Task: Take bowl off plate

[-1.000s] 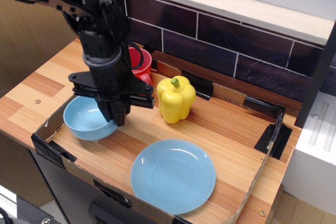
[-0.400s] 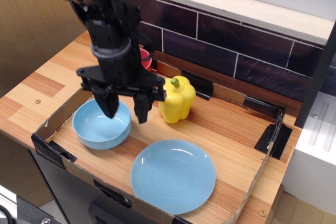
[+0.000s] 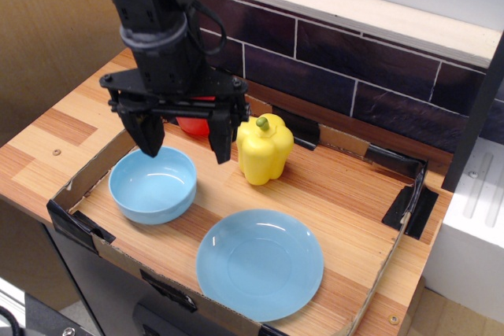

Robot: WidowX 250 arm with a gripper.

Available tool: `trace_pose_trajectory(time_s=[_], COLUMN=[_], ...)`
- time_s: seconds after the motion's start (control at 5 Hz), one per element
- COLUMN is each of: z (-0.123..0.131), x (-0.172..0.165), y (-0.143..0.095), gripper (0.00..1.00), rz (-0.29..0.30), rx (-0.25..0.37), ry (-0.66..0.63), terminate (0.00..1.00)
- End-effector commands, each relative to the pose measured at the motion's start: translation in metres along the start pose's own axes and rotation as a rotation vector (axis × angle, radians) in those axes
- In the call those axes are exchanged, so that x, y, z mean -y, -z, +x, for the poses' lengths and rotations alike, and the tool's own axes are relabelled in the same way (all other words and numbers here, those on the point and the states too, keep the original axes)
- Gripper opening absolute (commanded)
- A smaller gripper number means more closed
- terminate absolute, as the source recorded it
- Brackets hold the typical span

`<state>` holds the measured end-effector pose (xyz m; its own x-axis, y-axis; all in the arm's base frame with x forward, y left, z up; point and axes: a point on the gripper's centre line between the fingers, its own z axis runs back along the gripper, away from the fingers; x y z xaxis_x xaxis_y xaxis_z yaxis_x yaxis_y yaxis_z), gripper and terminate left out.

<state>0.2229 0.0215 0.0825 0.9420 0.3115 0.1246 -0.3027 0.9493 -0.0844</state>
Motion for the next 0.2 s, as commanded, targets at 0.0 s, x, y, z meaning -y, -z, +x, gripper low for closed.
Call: trace_pose_trajectory(time_s=[0.0], z=[0.0101], x=[0.0021], y=[-0.0112], gripper=[1.00], rz=[-0.011], rx=[0.044], ry=[0.005], terminate=[1.00])
